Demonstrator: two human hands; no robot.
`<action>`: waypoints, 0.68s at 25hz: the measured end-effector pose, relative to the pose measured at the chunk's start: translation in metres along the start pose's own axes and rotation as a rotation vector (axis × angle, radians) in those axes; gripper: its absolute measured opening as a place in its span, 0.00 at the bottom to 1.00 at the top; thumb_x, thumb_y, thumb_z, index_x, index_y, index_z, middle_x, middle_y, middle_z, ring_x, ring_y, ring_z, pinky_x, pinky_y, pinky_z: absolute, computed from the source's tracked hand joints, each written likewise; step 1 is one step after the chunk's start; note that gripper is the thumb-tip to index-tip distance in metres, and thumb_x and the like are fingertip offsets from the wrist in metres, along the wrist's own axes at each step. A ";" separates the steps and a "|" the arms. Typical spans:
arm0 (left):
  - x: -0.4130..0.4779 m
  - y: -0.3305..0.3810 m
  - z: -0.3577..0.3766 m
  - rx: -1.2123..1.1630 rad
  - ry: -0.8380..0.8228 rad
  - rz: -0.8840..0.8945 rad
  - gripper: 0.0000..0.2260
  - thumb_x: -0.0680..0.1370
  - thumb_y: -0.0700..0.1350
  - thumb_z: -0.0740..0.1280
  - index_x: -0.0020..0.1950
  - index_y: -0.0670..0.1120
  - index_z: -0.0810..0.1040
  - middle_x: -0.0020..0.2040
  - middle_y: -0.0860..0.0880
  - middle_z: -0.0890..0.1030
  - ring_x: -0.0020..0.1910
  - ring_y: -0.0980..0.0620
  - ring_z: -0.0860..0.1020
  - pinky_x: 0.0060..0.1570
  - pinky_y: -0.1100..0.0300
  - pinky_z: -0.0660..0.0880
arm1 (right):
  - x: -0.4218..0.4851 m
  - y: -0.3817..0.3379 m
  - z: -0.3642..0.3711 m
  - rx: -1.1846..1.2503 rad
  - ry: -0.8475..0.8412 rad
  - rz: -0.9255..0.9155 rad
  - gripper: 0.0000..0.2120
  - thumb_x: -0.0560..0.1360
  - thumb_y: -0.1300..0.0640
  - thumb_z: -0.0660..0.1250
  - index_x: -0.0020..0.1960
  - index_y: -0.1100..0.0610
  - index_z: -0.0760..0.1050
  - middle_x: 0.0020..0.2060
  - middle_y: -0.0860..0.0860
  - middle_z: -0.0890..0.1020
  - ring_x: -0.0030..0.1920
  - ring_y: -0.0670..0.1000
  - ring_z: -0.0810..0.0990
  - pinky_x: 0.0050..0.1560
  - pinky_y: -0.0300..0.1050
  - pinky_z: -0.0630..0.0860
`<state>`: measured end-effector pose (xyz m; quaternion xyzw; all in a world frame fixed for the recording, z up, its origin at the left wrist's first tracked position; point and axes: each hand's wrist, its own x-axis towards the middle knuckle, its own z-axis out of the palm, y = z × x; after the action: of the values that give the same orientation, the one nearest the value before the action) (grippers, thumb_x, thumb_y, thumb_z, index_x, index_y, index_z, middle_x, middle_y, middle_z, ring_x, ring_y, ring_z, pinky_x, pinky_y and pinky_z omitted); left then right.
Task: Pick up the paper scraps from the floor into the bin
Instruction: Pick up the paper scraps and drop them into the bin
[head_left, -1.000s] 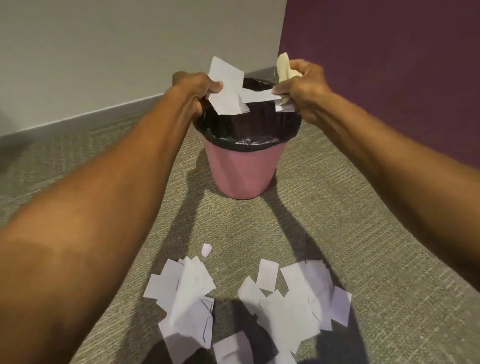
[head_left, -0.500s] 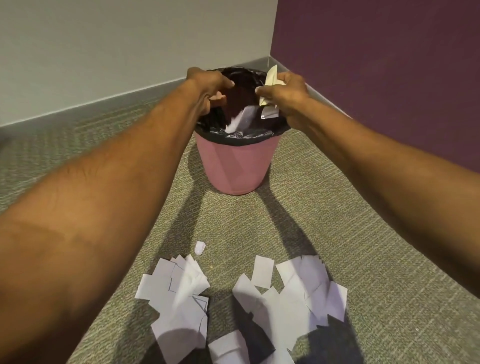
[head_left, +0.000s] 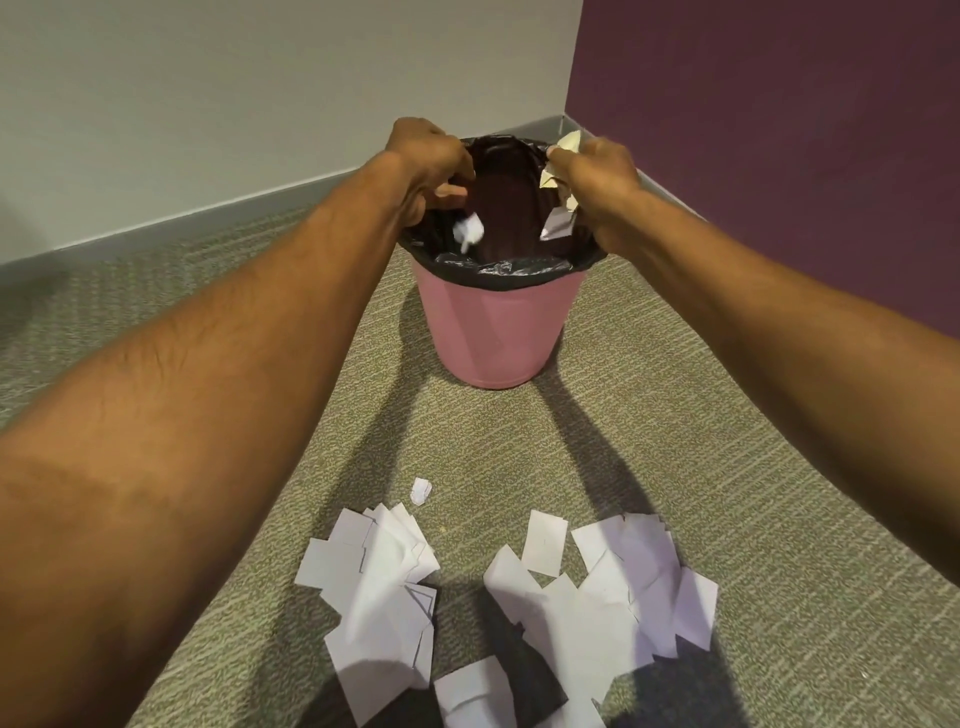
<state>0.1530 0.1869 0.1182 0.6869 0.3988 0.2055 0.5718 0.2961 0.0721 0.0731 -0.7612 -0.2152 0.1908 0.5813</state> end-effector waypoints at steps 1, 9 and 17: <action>-0.004 0.000 -0.003 0.007 -0.004 0.022 0.08 0.73 0.31 0.68 0.41 0.42 0.75 0.44 0.41 0.77 0.42 0.45 0.81 0.43 0.52 0.83 | 0.000 -0.001 0.001 0.006 -0.016 0.007 0.18 0.77 0.49 0.65 0.61 0.59 0.74 0.45 0.51 0.82 0.40 0.47 0.81 0.38 0.46 0.77; -0.048 -0.090 -0.049 0.027 0.284 0.031 0.08 0.75 0.34 0.61 0.40 0.41 0.77 0.34 0.44 0.77 0.31 0.49 0.75 0.32 0.57 0.73 | -0.047 -0.012 -0.005 0.071 -0.015 -0.190 0.09 0.79 0.56 0.61 0.45 0.58 0.77 0.36 0.55 0.80 0.35 0.52 0.80 0.36 0.47 0.76; -0.123 -0.266 -0.081 0.871 -0.155 -0.310 0.24 0.71 0.46 0.74 0.64 0.42 0.73 0.59 0.40 0.77 0.56 0.41 0.76 0.53 0.52 0.75 | -0.157 0.064 0.018 -0.472 -0.765 -0.144 0.05 0.78 0.59 0.67 0.47 0.61 0.79 0.36 0.53 0.82 0.31 0.46 0.78 0.32 0.39 0.75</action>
<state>-0.0635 0.1487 -0.0921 0.8088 0.5017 -0.1208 0.2821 0.1618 -0.0148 0.0130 -0.7307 -0.5044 0.3631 0.2826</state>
